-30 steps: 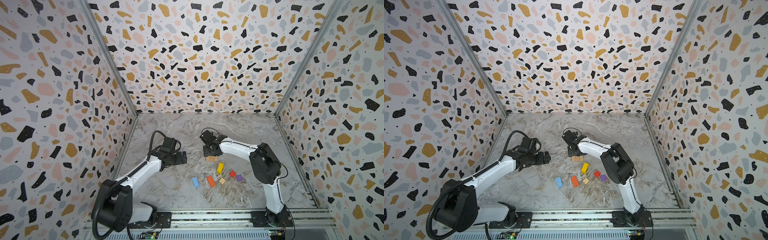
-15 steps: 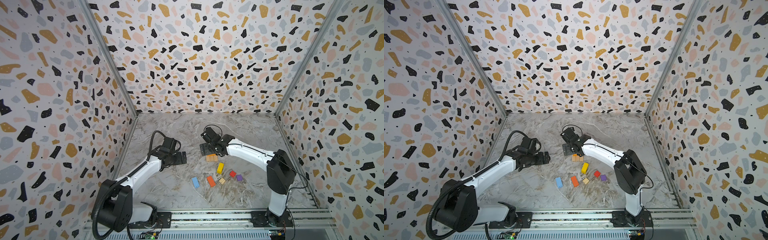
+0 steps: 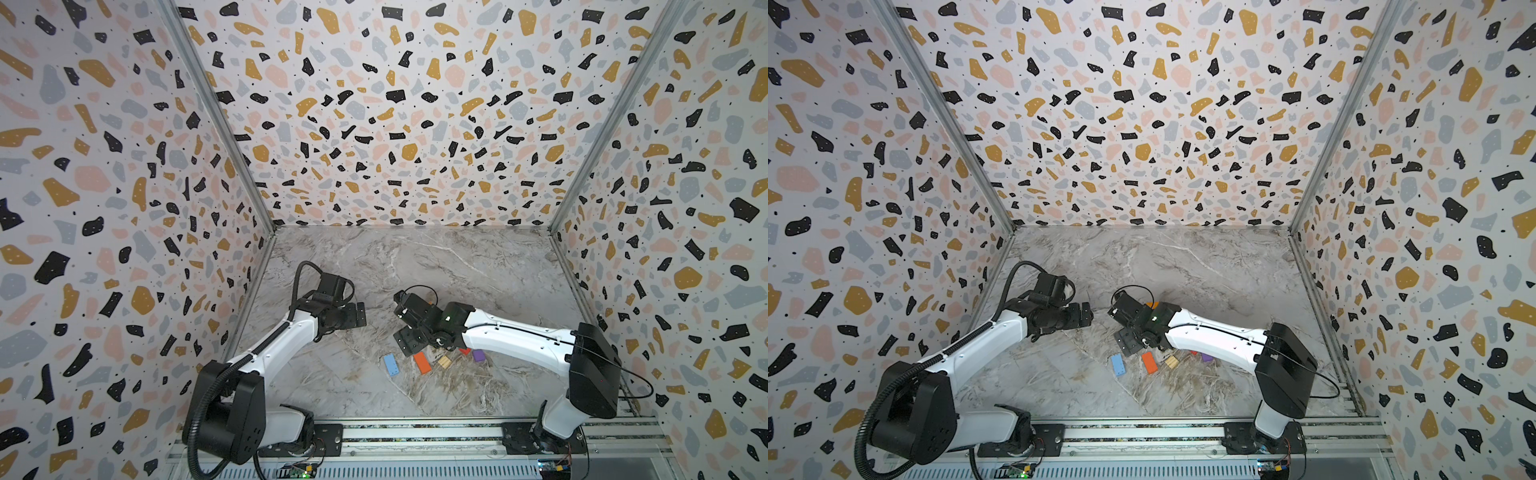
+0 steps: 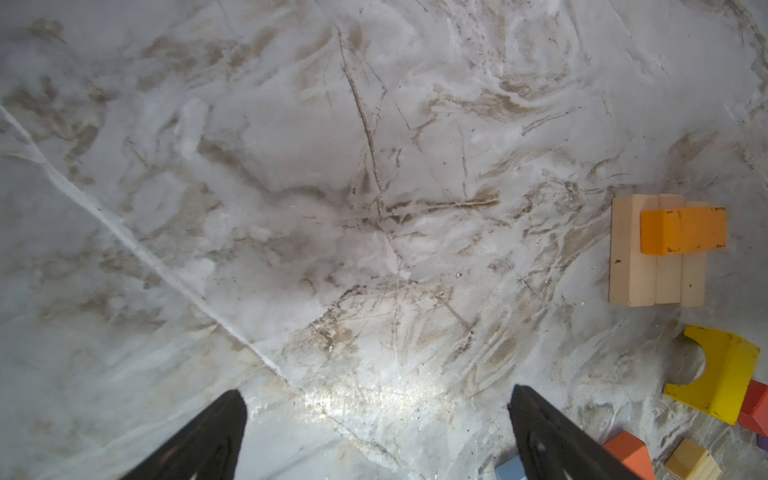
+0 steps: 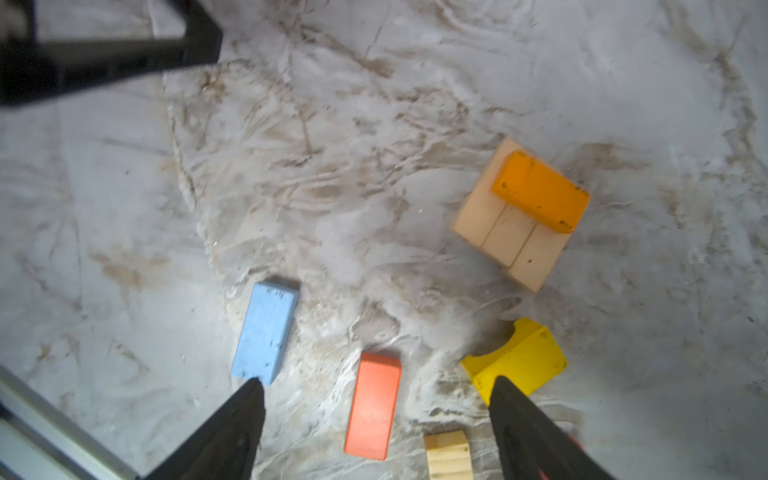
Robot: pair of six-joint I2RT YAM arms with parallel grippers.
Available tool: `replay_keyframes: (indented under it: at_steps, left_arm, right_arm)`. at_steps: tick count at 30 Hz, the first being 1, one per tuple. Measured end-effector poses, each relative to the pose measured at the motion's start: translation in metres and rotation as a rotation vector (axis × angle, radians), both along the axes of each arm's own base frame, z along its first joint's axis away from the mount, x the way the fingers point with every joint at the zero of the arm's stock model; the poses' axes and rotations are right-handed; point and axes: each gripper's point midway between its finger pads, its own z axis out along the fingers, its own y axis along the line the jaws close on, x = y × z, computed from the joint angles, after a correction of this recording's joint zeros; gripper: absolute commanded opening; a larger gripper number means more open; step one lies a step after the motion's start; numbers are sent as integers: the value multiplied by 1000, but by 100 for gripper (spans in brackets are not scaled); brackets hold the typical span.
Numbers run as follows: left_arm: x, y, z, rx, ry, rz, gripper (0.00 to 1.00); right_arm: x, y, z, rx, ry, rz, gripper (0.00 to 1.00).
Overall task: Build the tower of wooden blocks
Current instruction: 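Move the open right gripper toward the robot over the light blue block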
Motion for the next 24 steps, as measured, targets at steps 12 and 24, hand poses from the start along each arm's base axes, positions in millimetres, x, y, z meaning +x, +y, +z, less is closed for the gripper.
replay_keyframes:
  at_steps: [12,24]
  left_arm:
    - [-2,9,-2,9,16,17,100]
    - [-2,11,-1,12,13,15,100]
  right_arm:
    - [-64,19,-31,-32,38,135,77]
    - [-79,43,-87,-102,78,110,70]
